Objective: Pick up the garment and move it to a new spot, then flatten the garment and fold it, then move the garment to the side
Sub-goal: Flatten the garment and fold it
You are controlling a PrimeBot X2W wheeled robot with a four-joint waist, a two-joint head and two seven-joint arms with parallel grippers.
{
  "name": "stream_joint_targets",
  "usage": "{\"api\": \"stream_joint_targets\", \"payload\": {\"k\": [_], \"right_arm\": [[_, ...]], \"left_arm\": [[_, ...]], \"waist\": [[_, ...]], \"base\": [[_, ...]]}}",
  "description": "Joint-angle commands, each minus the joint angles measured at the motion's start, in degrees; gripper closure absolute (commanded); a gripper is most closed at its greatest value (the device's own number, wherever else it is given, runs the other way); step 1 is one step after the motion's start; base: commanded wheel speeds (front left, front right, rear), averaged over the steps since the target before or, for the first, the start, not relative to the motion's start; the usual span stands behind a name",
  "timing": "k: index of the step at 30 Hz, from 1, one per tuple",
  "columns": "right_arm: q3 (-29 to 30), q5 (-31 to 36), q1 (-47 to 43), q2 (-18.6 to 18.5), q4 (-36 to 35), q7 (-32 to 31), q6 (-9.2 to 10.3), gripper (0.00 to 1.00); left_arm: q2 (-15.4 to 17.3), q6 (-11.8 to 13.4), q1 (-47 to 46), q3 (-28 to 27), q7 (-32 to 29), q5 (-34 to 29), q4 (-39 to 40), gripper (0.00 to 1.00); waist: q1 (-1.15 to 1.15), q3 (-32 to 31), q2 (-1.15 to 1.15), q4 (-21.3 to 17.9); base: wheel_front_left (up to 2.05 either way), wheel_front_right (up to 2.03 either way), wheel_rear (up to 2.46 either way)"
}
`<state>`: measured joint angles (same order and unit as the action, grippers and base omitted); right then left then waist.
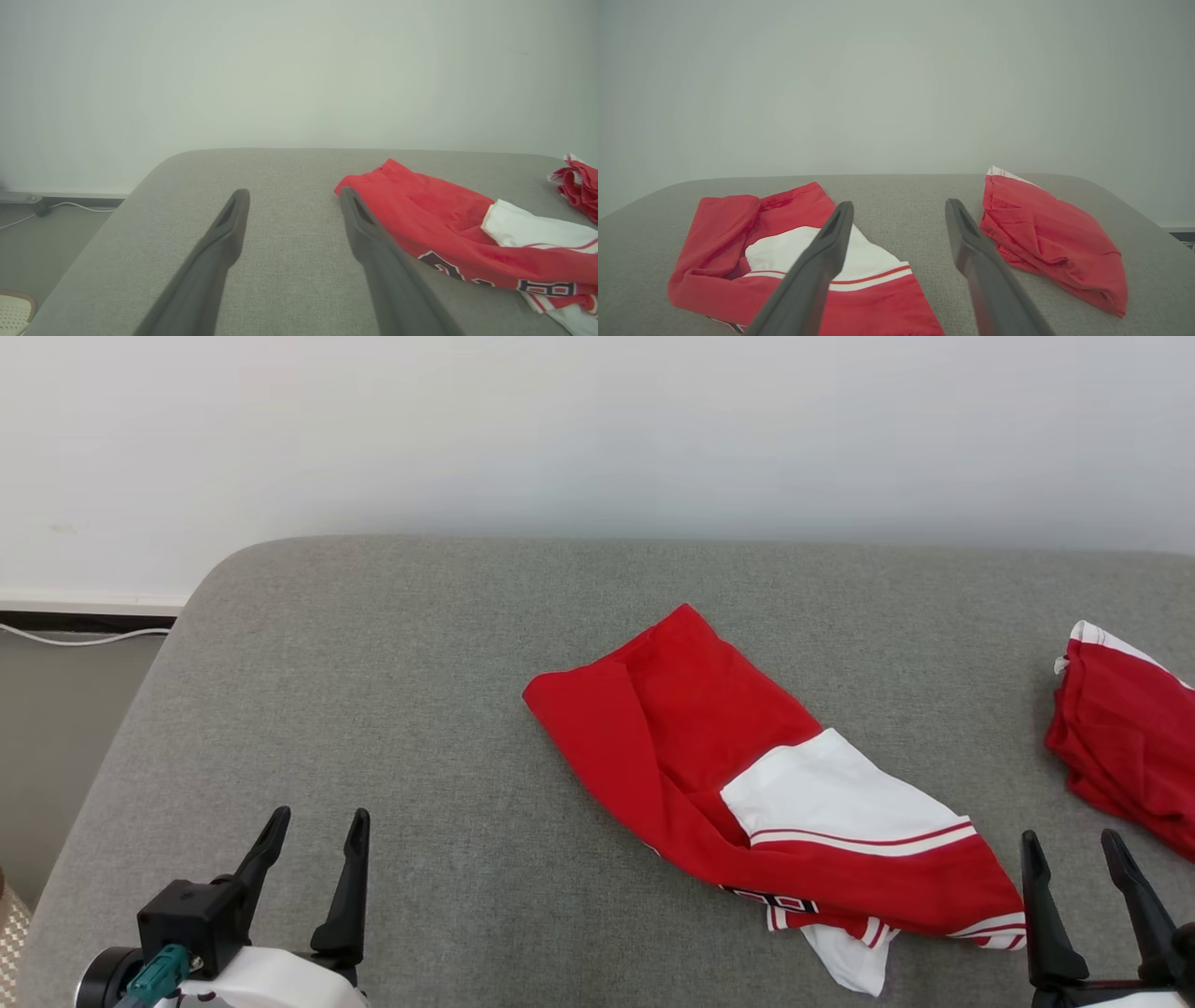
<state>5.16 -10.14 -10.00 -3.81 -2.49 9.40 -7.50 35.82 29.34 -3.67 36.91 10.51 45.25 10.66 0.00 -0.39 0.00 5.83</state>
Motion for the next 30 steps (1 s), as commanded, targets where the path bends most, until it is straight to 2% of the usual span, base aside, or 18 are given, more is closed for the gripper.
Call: {"api": "stream_joint_targets", "payload": {"k": [1,19,25,30], "right_arm": [[-1.3,0.2,1.0,-0.8,-1.8,-0.2,0.01,0.0],[-2.3,-0.2,2.7,-0.6,-0.4,0.1,0.01,0.0],[-4.5,-0.7,5.6,-2.0,0.4,-0.7,0.01,0.0],[-7.4,-2.2,11.3,-5.0,2.0,-2.4,0.01,0.0]], "left_arm": [[2.1,0.8,-1.9,-2.4,-0.2,-0.7,1.6,0.0],[2.6,0.0,-3.3,-1.5,-1.4,-0.8,2.8,0.0],[2.4,-3.5,-7.5,0.4,-3.0,-1.6,2.3,0.0],[1.4,-9.5,-15.3,2.4,-5.9,-2.1,0.2,0.0]], "waist": [[0.0,0.2,0.0,-0.1],[0.0,2.1,0.0,-0.4],[0.0,4.3,0.0,-0.9],[0.0,8.2,0.0,-1.8]], "base": [[0.0,0.0,0.0],[0.0,0.0,0.0],[0.0,0.0,0.0],[0.0,0.0,0.0]]}}
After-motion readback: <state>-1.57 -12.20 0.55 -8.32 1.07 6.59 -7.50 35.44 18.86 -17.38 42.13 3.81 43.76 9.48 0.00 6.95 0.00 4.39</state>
